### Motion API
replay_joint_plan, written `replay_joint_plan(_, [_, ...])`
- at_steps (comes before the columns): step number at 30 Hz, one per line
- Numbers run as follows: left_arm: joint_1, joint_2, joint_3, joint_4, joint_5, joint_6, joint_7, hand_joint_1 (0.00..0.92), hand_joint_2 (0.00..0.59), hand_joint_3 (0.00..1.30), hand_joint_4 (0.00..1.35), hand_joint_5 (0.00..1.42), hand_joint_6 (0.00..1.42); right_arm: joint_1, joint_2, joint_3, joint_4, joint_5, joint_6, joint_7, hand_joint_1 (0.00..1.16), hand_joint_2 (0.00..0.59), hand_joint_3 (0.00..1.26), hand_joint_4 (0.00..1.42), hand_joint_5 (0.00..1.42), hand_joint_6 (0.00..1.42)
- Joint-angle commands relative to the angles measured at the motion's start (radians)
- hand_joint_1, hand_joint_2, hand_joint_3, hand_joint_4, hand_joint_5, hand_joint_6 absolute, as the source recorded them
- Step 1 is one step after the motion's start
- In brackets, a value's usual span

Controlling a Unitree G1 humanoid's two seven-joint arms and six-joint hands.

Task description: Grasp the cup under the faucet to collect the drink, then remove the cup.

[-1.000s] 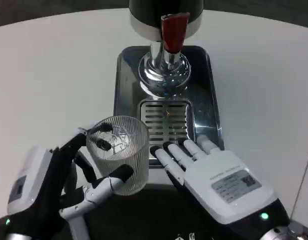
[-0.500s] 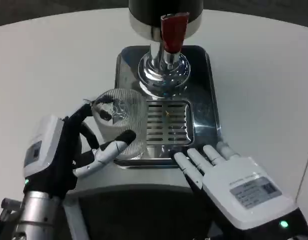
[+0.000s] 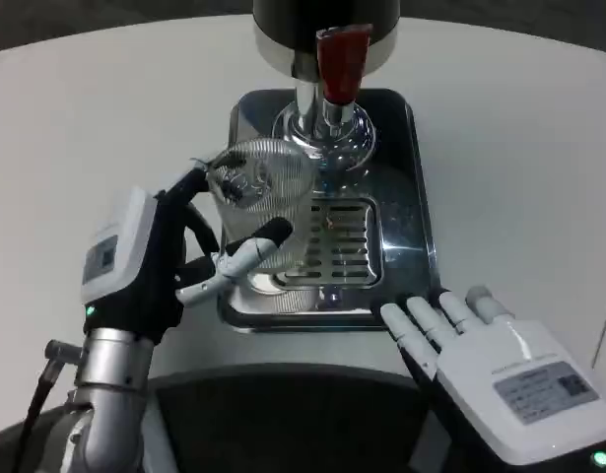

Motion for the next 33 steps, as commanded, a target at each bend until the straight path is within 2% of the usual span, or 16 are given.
replay_joint_plan(1, [-0.064, -0.016, -0.034, 0.062, 0.012, -0.030, 0.052, 0.498, 0.267, 0.94, 1.13, 0.94, 1.31, 0.040, 0.012, -0.009, -0.036, -0.001, -0.016, 0.005, 0.64, 0.281, 0.00, 0.00, 0.00, 0.00])
replay_joint_plan(9, [-0.164, -0.043, -0.103, 0.181, 0.036, -0.033, 0.093, 0.493, 0.263, 0.94, 1.13, 0.95, 1.31, 0.086, 0.034, -0.022, -0.055, -0.001, -0.030, -0.010, 0.64, 0.280, 0.00, 0.00, 0.00, 0.00])
replay_joint_plan(23, [-0.290, -0.063, -0.202, 0.351, 0.066, -0.045, 0.161, 0.489, 0.262, 0.94, 1.13, 0.96, 1.32, 0.100, 0.055, -0.037, -0.040, 0.009, -0.045, -0.030, 0.64, 0.280, 0.00, 0.00, 0.00, 0.00])
replay_joint_plan(33, [-0.306, -0.050, -0.229, 0.389, 0.074, -0.053, 0.179, 0.422, 0.242, 0.86, 0.94, 0.94, 1.33, 0.082, 0.050, -0.053, -0.016, 0.030, -0.042, -0.029, 0.64, 0.280, 0.00, 0.00, 0.00, 0.00])
